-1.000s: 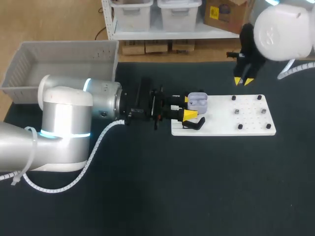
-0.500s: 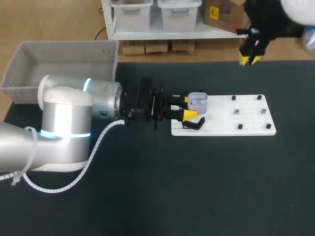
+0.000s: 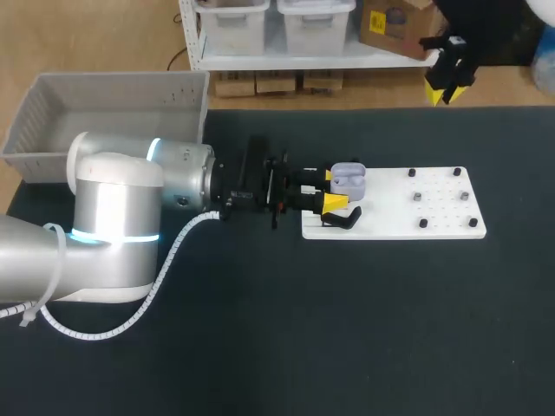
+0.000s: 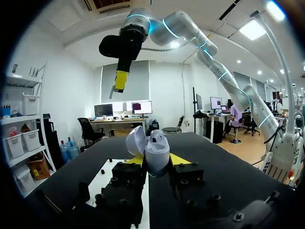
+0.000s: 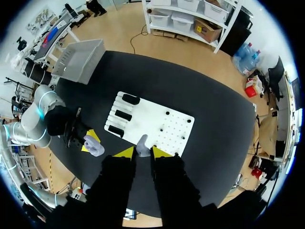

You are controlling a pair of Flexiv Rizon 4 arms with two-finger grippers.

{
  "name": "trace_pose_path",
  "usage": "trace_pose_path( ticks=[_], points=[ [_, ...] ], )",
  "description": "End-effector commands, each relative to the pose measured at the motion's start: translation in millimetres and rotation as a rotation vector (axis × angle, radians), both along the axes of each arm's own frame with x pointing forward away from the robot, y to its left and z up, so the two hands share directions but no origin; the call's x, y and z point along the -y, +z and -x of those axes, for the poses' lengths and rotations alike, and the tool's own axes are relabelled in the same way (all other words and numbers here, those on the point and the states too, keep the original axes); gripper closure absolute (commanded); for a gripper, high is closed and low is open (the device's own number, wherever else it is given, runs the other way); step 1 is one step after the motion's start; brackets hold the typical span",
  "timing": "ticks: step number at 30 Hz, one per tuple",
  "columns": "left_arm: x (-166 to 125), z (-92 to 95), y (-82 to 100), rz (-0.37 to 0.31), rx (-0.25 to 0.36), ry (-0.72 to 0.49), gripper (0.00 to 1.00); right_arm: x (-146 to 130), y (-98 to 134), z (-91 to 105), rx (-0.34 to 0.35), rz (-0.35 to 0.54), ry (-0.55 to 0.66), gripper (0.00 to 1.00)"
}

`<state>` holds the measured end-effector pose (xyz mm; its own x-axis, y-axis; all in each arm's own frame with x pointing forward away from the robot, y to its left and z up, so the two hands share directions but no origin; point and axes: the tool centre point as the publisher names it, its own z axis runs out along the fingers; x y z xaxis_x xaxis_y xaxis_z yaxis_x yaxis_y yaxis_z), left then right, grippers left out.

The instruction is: Pick up each earbud case from the left stands, insert the matching earbuds, close the lid, and place the case in the box.

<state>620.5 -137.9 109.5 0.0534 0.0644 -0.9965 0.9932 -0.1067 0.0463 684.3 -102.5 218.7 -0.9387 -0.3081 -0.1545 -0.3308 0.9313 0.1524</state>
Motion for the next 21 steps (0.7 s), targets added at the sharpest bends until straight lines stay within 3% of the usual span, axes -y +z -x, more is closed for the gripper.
trace_pose_path(
  ticks=[1, 12, 21],
  points=[
    [0, 1.2, -0.9, 0.003, 0.003, 0.006, 1.00, 0, -1, 2.3, 0.007, 0.000, -0.003, 1.00],
    [0, 1.2, -0.9, 0.003, 0.003, 0.006, 1.00, 0, -1, 2.3, 0.007, 0.000, -0.003, 1.00],
    [0, 1.2, -0.9, 0.003, 0.003, 0.006, 1.00, -29, 48, 32.8, 0.165, 0.054, 0.132, 1.00]
  ],
)
